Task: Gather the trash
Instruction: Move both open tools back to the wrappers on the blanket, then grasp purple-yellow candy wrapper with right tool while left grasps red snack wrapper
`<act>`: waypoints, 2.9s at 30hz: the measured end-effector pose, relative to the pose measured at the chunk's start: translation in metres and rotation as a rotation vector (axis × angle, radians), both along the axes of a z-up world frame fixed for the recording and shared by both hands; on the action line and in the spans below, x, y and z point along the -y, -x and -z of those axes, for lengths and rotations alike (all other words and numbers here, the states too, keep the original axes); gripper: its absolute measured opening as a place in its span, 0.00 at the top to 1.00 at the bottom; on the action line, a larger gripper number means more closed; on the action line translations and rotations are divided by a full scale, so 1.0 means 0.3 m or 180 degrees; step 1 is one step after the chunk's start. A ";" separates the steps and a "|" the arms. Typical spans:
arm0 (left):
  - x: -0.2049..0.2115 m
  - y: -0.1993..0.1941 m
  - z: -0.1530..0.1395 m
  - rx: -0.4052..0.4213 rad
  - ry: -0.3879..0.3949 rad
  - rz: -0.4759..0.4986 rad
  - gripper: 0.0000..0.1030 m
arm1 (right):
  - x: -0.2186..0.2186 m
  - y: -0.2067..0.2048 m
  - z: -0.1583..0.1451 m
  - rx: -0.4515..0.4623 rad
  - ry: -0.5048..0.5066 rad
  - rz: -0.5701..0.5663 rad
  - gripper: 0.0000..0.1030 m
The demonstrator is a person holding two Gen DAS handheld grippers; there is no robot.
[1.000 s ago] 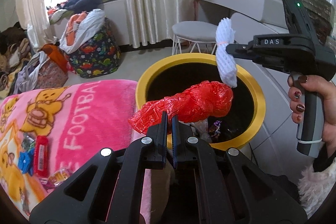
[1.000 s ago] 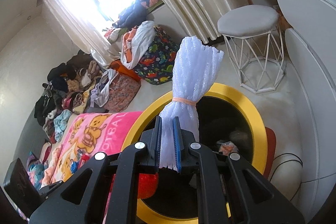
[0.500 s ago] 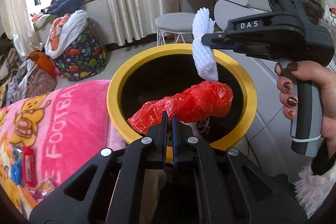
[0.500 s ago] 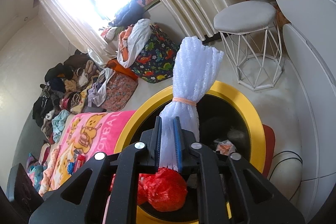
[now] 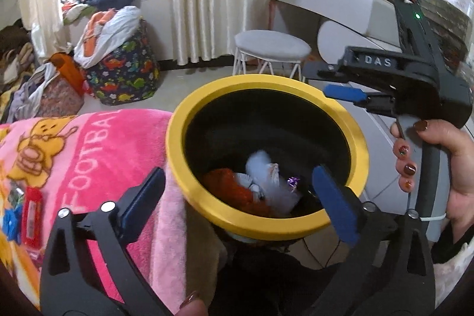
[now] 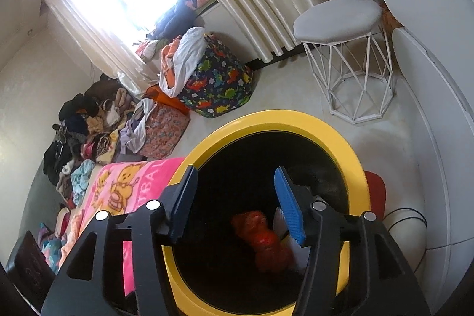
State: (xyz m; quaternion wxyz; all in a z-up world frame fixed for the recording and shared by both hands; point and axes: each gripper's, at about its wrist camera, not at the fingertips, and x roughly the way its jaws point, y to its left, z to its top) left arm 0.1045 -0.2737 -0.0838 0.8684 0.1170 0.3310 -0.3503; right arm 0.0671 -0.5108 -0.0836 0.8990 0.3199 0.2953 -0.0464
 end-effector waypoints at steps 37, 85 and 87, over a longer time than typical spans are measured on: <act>-0.417 -0.028 -0.145 0.0313 0.0403 -0.1258 0.11 | -0.399 -0.129 -0.140 0.0160 0.0590 -0.1019 0.28; -0.918 -0.002 -0.137 0.0329 0.0528 -0.2295 0.11 | -0.914 -0.177 -0.065 0.0088 0.1009 -0.2158 0.32; -0.945 0.001 -0.124 0.0299 0.0542 -0.2334 0.11 | -0.931 -0.182 -0.049 0.0052 0.1025 -0.2211 0.35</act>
